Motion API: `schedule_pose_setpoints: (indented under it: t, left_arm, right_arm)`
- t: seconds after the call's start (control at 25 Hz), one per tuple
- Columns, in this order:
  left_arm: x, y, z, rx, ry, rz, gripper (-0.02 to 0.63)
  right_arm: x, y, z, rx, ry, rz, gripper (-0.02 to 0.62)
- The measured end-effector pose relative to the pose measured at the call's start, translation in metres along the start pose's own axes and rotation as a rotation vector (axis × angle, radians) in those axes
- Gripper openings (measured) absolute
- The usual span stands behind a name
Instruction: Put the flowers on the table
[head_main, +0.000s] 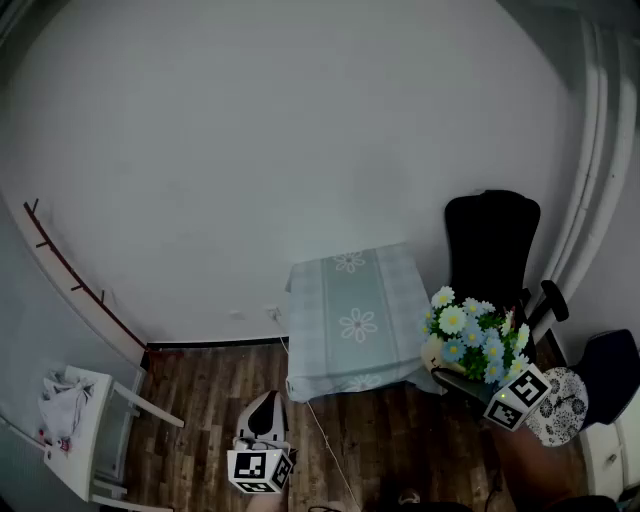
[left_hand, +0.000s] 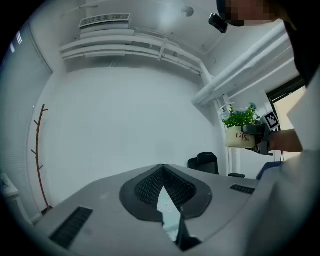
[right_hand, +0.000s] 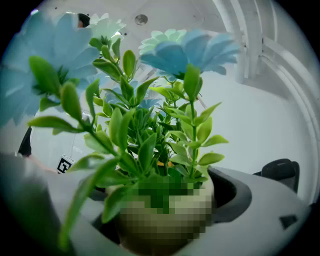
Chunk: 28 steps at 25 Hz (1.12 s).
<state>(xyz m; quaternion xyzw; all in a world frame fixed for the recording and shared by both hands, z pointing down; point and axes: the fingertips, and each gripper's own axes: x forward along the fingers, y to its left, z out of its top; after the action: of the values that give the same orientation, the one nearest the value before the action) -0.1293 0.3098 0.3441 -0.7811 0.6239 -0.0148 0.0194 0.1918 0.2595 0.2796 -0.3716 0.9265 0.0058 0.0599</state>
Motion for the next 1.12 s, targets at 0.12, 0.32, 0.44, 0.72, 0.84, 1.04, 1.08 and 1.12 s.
schedule_pose_setpoints:
  t: [0.12,0.32,0.44,0.72,0.84,1.04,1.08,1.12]
  left_arm:
    - [0.004,-0.009,-0.001,-0.001,-0.002,-0.008,0.005]
    - [0.007,-0.020,0.008,0.007,-0.015,-0.018,0.005]
    - [0.009,-0.023,0.012,0.015,-0.020,-0.007,0.005]
    - [0.016,-0.028,0.011,0.017,-0.021,0.030,0.005]
    - [0.022,-0.034,0.013,0.017,-0.023,0.039,0.005]
    - [0.030,-0.048,0.012,0.054,-0.030,0.047,0.005]
    - [0.031,-0.050,0.013,0.060,-0.033,0.050,0.005]
    - [0.032,-0.052,0.013,0.063,-0.035,0.052,0.005]
  right_arm:
    - [-0.003,-0.004,-0.004,-0.004,0.004,0.005,0.546]
    - [-0.008,-0.009,-0.006,0.007,0.005,0.014,0.546]
    - [-0.009,-0.012,-0.004,0.026,-0.010,0.031,0.546]
    - [0.000,-0.021,-0.002,0.007,-0.020,0.072,0.546]
    - [0.002,-0.027,0.000,0.012,-0.026,0.083,0.546]
    - [-0.001,-0.034,-0.004,0.008,-0.020,0.120,0.546]
    - [-0.002,-0.036,-0.004,0.006,-0.021,0.120,0.546]
    - [-0.002,-0.039,-0.005,0.010,-0.025,0.117,0.546]
